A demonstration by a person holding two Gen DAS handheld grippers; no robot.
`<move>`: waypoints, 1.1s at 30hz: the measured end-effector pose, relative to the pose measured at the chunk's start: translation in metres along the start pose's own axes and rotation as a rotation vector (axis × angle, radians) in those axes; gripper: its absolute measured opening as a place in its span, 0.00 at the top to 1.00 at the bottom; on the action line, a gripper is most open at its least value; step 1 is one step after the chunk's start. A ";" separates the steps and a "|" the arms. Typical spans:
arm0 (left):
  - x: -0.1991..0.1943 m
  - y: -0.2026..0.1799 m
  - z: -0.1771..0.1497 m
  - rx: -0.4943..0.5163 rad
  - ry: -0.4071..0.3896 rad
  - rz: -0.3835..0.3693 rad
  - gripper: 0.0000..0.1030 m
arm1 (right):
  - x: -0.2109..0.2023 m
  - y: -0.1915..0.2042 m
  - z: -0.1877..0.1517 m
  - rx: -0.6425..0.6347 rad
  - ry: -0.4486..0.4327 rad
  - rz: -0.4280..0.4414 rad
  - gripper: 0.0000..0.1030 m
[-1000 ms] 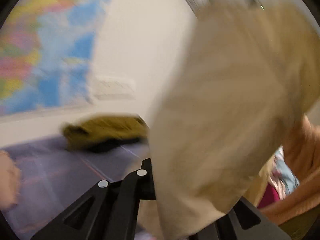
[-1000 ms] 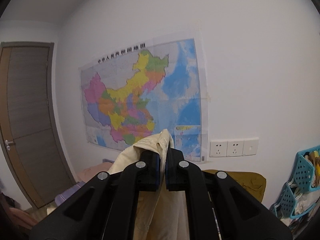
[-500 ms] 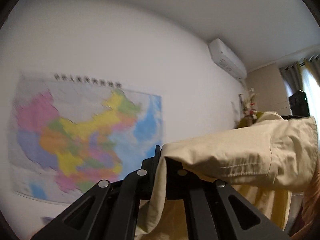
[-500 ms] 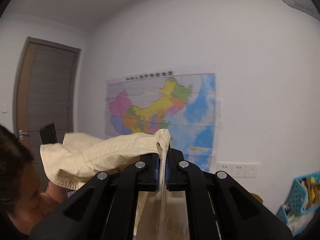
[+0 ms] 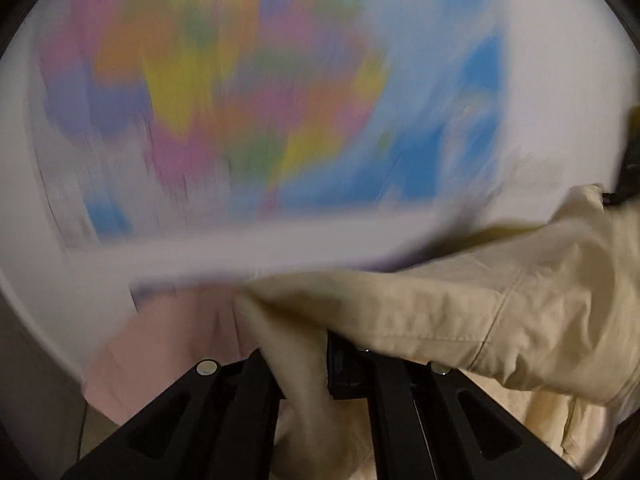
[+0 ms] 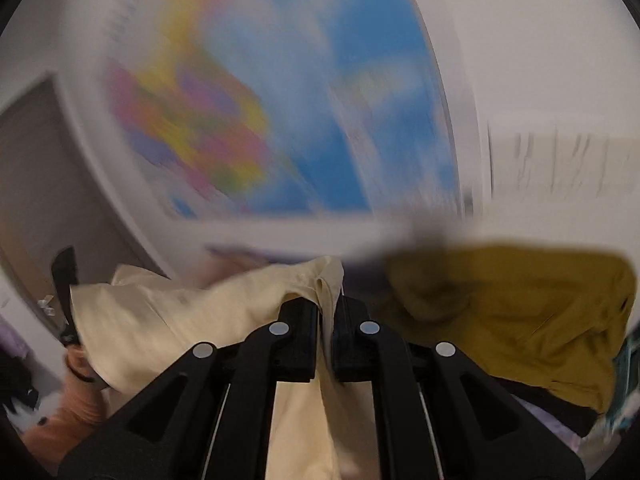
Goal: Fold large clothes
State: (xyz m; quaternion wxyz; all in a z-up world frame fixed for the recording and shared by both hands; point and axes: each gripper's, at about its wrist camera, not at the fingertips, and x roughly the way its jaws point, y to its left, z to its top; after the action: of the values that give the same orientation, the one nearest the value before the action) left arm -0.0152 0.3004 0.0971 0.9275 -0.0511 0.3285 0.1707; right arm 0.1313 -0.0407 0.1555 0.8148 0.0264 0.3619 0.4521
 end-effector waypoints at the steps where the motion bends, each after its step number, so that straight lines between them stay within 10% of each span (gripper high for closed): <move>1: 0.037 0.006 -0.006 -0.022 0.070 -0.024 1.00 | 0.034 -0.016 -0.005 0.026 0.046 -0.003 0.95; 4: 0.126 0.020 -0.023 -0.088 0.208 -0.039 1.00 | 0.099 -0.054 -0.017 0.101 0.132 -0.034 0.95; 9: 0.166 0.045 -0.011 -0.202 0.273 -0.109 0.97 | 0.125 -0.088 -0.017 0.169 0.179 -0.049 0.90; 13: 0.167 0.047 -0.007 -0.117 0.320 -0.081 0.66 | 0.111 -0.090 -0.012 0.078 0.154 -0.211 0.43; 15: 0.139 0.045 -0.007 -0.087 0.262 -0.129 0.62 | 0.087 -0.077 -0.010 0.017 0.097 -0.235 0.41; 19: 0.090 0.046 -0.017 -0.050 0.174 -0.298 0.52 | 0.054 -0.029 -0.025 -0.138 0.091 -0.037 0.41; 23: 0.049 0.014 -0.034 0.089 0.112 -0.475 0.42 | 0.095 -0.009 -0.060 -0.081 0.291 0.203 0.39; 26: 0.049 -0.019 -0.042 0.195 0.132 -0.476 0.38 | 0.140 -0.013 -0.069 -0.020 0.364 0.263 0.42; 30: 0.096 -0.050 -0.054 0.259 0.331 -0.445 0.38 | 0.178 -0.029 -0.054 0.114 0.348 0.372 0.85; 33: 0.122 -0.056 -0.041 0.267 0.370 -0.397 0.44 | 0.185 -0.023 -0.022 0.124 0.254 0.368 0.91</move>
State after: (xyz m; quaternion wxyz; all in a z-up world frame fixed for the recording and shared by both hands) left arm 0.0688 0.2738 -0.0118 0.8656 -0.0223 0.4952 -0.0710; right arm 0.1953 0.0789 0.0261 0.6635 0.0847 0.4777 0.5695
